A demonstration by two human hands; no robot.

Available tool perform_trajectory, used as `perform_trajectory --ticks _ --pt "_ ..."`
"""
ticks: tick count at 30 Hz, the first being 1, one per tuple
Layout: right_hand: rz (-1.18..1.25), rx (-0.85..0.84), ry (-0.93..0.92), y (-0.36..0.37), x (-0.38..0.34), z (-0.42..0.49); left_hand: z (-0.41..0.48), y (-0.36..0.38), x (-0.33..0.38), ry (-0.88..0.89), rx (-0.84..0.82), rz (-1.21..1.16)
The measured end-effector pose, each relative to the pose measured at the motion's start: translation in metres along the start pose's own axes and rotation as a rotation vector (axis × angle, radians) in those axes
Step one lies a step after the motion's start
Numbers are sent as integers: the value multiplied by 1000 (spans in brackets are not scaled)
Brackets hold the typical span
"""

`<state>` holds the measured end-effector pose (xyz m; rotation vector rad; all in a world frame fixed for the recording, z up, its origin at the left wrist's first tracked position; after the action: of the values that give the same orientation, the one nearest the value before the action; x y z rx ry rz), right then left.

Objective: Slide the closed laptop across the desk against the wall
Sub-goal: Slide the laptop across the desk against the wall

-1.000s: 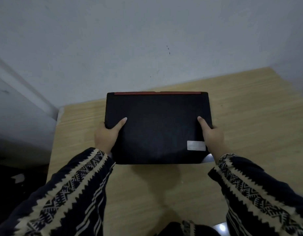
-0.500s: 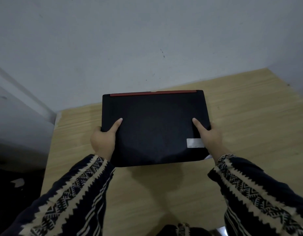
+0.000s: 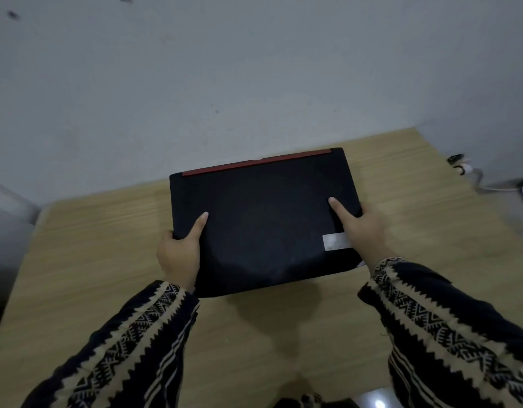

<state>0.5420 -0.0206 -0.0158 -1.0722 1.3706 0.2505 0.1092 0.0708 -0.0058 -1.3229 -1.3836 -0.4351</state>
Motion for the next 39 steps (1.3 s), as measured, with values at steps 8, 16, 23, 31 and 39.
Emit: perform_trajectory --ticks 8,16,23,31,39 --pt "-129 43 -1 -112 41 71 -70 122 2 -108 -66 -20" --pt "-259 39 88 -164 89 126 -107 198 -1 -176 -105 22" --pt "-346 7 107 -179 97 178 -105 249 14 -210 -107 28" --pt "-395 -38 115 -187 90 242 -81 302 39 -210 -103 52" --pt "-405 -35 130 -192 103 284 -75 340 48 -206 -67 98"
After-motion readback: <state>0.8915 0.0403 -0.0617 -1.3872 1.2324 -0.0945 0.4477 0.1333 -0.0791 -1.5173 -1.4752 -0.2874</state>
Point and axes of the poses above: each hand's wrist, its own z-axis towards the middle knuckle, its own y-axis out of the palm, x = y × z, the point moved 9 cm from there along z, towards the middle knuckle, and after that the axes turned 5 degrees about -y, right-handed, at the moved point
